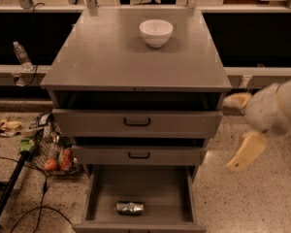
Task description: Pick redbull can from bottom drawer and place on counter
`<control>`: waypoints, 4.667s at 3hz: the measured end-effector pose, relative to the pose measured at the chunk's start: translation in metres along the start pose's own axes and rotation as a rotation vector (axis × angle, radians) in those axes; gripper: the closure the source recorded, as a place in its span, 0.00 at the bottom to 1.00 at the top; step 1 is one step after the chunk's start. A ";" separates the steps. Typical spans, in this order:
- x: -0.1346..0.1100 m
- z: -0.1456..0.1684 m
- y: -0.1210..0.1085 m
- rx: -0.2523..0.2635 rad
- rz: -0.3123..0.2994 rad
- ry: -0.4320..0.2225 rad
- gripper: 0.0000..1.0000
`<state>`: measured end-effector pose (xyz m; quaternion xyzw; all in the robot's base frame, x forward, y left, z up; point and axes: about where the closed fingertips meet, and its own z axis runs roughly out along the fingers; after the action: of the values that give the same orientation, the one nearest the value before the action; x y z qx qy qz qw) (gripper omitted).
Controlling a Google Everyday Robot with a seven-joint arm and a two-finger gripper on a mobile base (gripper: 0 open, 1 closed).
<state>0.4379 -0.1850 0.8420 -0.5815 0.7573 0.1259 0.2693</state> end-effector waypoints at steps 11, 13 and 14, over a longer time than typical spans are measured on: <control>0.216 0.503 0.030 -0.069 0.252 -0.164 0.00; 0.223 0.578 0.021 -0.072 0.239 -0.258 0.11; 0.222 0.609 0.014 -0.065 0.225 -0.292 0.21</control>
Offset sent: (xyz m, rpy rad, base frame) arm 0.0832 0.1052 -0.2487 0.4454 -0.0551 0.0376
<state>0.5443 -0.0543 0.2158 -0.4768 0.7660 0.2627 0.3419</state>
